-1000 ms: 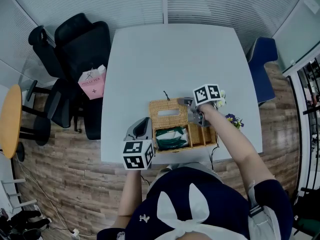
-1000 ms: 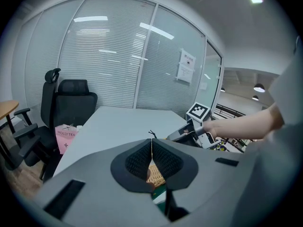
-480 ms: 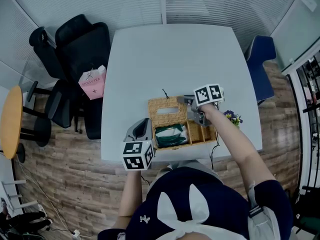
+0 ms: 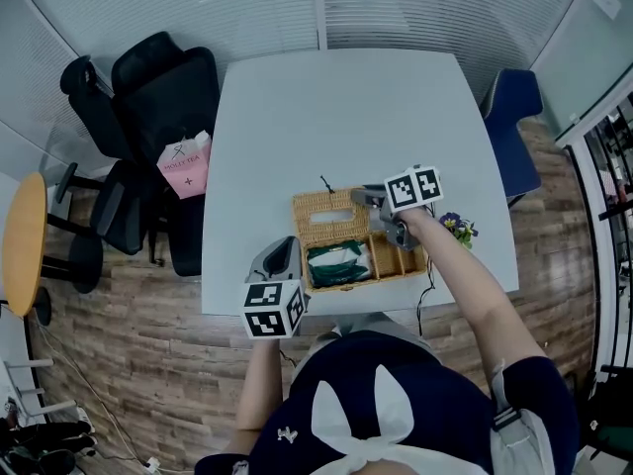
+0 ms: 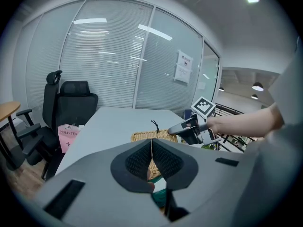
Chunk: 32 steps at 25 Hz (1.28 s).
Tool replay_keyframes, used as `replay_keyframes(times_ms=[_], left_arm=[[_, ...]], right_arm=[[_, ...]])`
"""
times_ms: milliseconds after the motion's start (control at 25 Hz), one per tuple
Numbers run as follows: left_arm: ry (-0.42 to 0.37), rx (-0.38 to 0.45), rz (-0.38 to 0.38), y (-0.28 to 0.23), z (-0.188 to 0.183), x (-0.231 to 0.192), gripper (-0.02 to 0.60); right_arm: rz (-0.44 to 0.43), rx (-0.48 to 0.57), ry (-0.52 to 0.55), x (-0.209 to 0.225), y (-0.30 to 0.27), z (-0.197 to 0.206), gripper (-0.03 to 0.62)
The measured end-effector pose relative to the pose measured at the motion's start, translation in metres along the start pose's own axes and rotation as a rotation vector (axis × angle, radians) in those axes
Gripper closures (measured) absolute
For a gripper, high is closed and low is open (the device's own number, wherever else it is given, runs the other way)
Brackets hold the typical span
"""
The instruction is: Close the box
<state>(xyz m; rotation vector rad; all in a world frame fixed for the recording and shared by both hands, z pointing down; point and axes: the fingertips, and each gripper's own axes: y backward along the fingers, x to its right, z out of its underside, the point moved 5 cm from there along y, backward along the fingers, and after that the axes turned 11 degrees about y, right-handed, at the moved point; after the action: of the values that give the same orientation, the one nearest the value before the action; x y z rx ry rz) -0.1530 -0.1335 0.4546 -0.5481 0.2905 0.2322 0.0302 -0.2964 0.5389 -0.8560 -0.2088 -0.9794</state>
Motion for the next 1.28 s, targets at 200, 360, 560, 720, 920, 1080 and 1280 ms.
replay_keyframes(times_ms=[200, 360, 560, 720, 920, 1080, 1280], left_arm=[[0.002, 0.005, -0.006, 0.007, 0.004, 0.001, 0.558], [0.002, 0.007, -0.005, 0.012, 0.007, 0.002, 0.558], [0.001, 0.008, -0.002, 0.017, 0.01, 0.005, 0.558], [-0.001, 0.01, 0.0, 0.021, 0.012, 0.007, 0.558], [-0.001, 0.006, 0.002, 0.026, 0.017, 0.009, 0.558], [-0.004, 0.005, 0.005, 0.029, 0.018, 0.01, 0.558], [-0.005, 0.004, 0.006, 0.032, 0.019, 0.01, 0.558]], right_arm=[[0.002, 0.015, 0.046, -0.005, 0.006, 0.001, 0.462], [-0.001, 0.024, 0.067, -0.01, 0.011, 0.003, 0.461], [0.003, 0.031, 0.087, -0.017, 0.015, 0.004, 0.457], [0.006, 0.038, 0.102, -0.02, 0.019, 0.005, 0.456], [0.011, 0.042, 0.113, -0.025, 0.023, 0.008, 0.453], [0.018, 0.048, 0.119, -0.028, 0.025, 0.009, 0.451], [0.023, 0.051, 0.122, -0.03, 0.028, 0.011, 0.45]])
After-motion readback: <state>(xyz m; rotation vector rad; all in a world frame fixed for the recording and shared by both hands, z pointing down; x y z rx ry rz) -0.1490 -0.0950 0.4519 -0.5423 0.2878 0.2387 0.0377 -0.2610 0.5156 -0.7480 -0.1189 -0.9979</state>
